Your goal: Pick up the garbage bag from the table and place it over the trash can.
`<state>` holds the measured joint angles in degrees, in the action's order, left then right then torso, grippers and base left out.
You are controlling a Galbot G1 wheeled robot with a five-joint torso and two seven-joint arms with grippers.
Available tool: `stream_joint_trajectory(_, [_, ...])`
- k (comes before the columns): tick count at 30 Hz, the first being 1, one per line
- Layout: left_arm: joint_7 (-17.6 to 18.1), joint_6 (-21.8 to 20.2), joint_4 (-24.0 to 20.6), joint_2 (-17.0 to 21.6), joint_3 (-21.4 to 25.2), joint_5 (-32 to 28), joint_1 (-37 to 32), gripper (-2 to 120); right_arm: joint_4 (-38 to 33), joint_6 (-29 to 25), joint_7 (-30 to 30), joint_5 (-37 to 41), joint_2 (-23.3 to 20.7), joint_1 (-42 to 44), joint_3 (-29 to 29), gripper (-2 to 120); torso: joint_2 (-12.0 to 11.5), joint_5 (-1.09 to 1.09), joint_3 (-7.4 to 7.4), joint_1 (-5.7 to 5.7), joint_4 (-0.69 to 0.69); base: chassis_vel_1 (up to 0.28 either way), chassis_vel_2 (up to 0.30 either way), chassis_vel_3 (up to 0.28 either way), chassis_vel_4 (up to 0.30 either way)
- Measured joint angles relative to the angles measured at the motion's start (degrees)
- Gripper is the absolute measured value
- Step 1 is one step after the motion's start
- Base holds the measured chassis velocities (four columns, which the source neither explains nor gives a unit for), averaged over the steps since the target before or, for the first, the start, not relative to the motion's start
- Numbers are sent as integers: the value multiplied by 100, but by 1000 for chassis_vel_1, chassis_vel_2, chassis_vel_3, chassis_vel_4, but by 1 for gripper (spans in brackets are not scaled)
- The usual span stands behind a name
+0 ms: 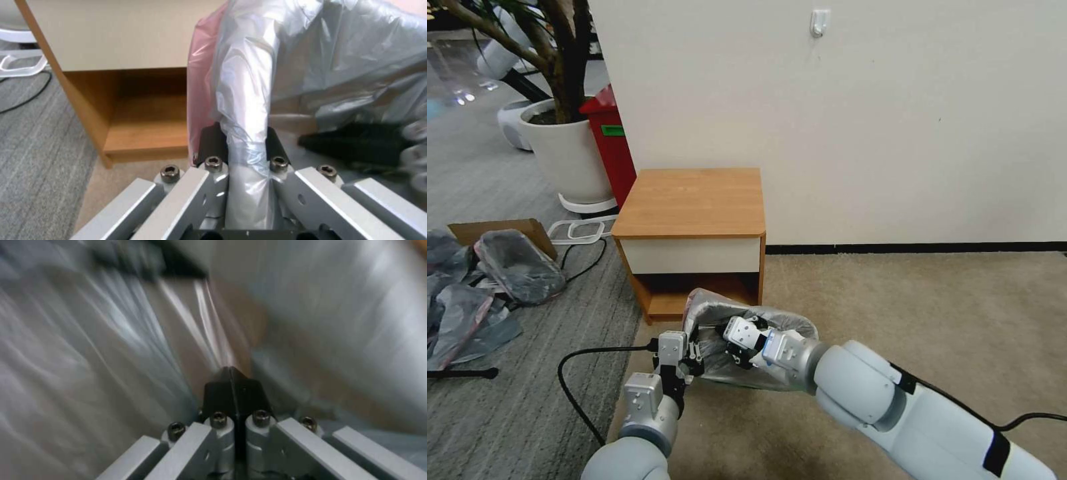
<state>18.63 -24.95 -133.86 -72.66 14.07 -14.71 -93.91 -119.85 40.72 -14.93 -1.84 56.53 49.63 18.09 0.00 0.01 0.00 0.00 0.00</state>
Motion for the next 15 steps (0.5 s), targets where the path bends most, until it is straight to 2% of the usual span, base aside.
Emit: stream_joint_trajectory(15, [-49,38,-136,-23,-148,-16,-58,4,351,-17,40,-362,13,264,-120,0,0,0,0,0,0,0,0,0,0])
